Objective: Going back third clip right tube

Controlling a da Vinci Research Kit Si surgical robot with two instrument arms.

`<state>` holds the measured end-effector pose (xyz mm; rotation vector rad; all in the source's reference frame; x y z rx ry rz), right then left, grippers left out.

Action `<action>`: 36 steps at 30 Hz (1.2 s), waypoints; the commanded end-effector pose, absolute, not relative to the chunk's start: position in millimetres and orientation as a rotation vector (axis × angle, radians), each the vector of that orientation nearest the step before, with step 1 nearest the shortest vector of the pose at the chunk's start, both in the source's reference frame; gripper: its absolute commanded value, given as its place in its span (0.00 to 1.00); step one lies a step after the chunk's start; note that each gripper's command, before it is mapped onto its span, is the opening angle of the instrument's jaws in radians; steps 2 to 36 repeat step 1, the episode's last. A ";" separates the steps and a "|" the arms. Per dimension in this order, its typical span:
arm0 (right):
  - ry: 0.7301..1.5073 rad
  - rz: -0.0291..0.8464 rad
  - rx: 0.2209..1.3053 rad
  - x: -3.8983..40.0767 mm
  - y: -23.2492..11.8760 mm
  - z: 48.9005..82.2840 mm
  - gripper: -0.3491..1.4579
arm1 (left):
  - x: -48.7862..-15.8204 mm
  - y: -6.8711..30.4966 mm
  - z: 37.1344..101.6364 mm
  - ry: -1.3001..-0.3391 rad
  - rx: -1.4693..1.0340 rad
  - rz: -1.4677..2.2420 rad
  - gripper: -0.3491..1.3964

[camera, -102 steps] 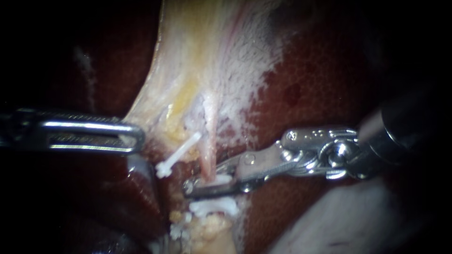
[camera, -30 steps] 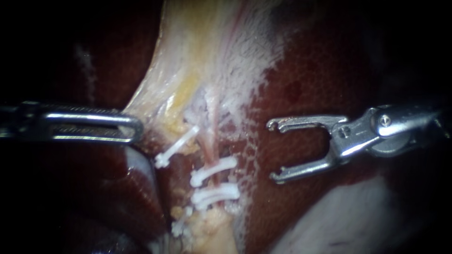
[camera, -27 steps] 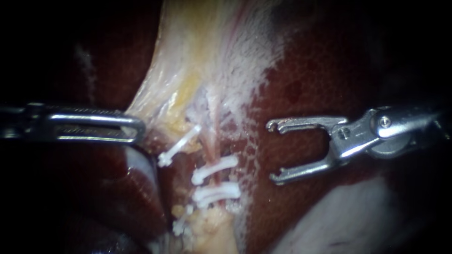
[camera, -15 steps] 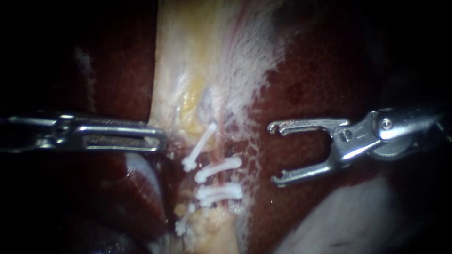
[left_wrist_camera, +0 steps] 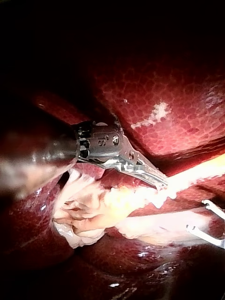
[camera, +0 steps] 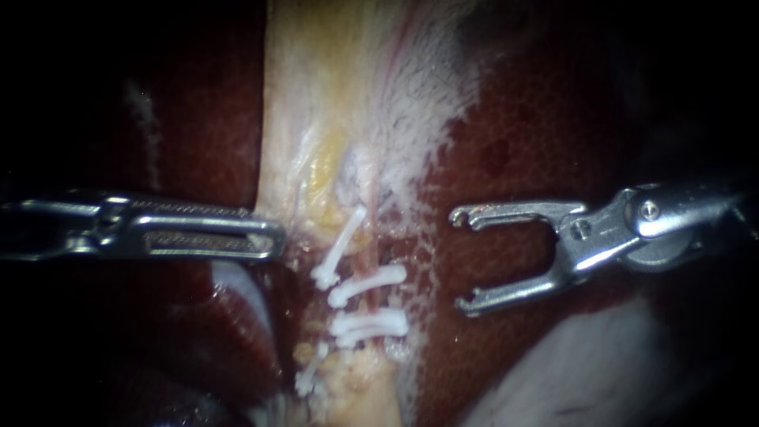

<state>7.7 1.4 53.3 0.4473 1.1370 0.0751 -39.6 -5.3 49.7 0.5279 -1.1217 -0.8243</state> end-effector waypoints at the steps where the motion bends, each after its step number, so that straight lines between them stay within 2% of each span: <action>1: 1.137 0.075 0.447 7.7 1.4 53.3 0.52 | -39.6 -5.3 49.7 -1.122 0.528 -0.824 0.00; 36: 1.137 0.075 0.447 7.7 1.4 53.3 0.52 | -39.6 -5.3 49.7 -1.122 0.528 -0.824 0.00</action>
